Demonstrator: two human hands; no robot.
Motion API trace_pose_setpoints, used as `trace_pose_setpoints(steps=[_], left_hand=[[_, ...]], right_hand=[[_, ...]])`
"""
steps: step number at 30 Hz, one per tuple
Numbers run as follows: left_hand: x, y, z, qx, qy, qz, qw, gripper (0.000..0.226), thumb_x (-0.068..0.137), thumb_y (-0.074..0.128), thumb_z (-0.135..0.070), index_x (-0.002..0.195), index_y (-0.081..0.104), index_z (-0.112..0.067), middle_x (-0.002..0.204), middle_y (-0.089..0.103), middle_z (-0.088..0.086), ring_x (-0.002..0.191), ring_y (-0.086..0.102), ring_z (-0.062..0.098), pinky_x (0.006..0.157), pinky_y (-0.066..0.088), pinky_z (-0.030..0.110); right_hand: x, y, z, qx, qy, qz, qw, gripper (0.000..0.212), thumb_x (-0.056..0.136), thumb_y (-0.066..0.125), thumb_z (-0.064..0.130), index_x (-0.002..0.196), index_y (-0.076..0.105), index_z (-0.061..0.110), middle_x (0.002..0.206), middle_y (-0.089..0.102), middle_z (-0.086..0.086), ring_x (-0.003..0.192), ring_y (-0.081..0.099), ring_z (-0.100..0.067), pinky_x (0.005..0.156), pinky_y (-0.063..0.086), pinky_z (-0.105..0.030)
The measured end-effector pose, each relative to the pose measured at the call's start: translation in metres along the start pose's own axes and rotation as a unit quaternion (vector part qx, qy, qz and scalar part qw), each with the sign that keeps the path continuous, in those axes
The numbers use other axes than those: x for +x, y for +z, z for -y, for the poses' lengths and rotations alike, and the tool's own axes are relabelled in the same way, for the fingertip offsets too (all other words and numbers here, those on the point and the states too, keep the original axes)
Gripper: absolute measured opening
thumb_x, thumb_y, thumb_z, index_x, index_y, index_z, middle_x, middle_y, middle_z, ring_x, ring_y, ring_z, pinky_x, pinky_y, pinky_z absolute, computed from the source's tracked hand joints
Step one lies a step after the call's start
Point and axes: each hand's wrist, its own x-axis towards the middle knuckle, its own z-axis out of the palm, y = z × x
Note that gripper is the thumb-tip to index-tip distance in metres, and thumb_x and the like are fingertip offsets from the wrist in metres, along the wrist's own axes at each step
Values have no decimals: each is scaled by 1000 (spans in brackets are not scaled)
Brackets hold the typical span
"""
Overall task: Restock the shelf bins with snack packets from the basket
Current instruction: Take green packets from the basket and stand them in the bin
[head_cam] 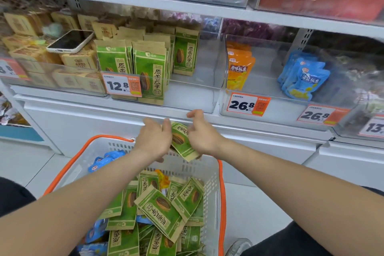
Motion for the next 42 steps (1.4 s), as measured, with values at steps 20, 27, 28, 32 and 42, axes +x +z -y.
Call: trace_pose_setpoints(steps=[20,27,28,32,42], left_hand=[[10,-61,-100,-124,313,-274,901,29,113,39,-29,87,45,-17,72,49,-10,69,47,17,65,30,42],[41,-72,-106,75,277,-274,918,24,101,47,-14,122,60,-13,127,57,11,118,52,35,98,42,46],[42,-71,-106,130,282,-278,909,30,95,53,-13,125,58,-16,133,51,11,121,47,37,98,41,48],[53,-71,-104,286,291,-285,867,62,85,70,-29,141,44,-17,162,26,13,142,30,41,108,33,57],[88,-72,-96,339,249,-280,863,81,85,68,-49,151,34,-18,167,24,10,153,17,39,119,15,65]], right_hand=[[1,-74,87,36,-154,-232,960,46,108,40,51,90,62,15,83,68,1,84,64,-24,70,45,-38],[63,-105,90,157,-7,-253,955,49,106,42,52,124,60,9,113,64,-4,104,61,-26,86,49,-38],[70,-110,92,175,3,-249,953,49,108,42,46,137,51,7,123,59,-4,112,57,-25,92,46,-37],[91,-117,99,132,-2,-267,955,50,108,49,30,150,33,9,141,55,-15,128,55,-35,104,46,-42],[148,-106,94,12,104,-248,963,72,99,59,14,160,19,11,138,59,-14,126,59,-37,100,53,-43]])
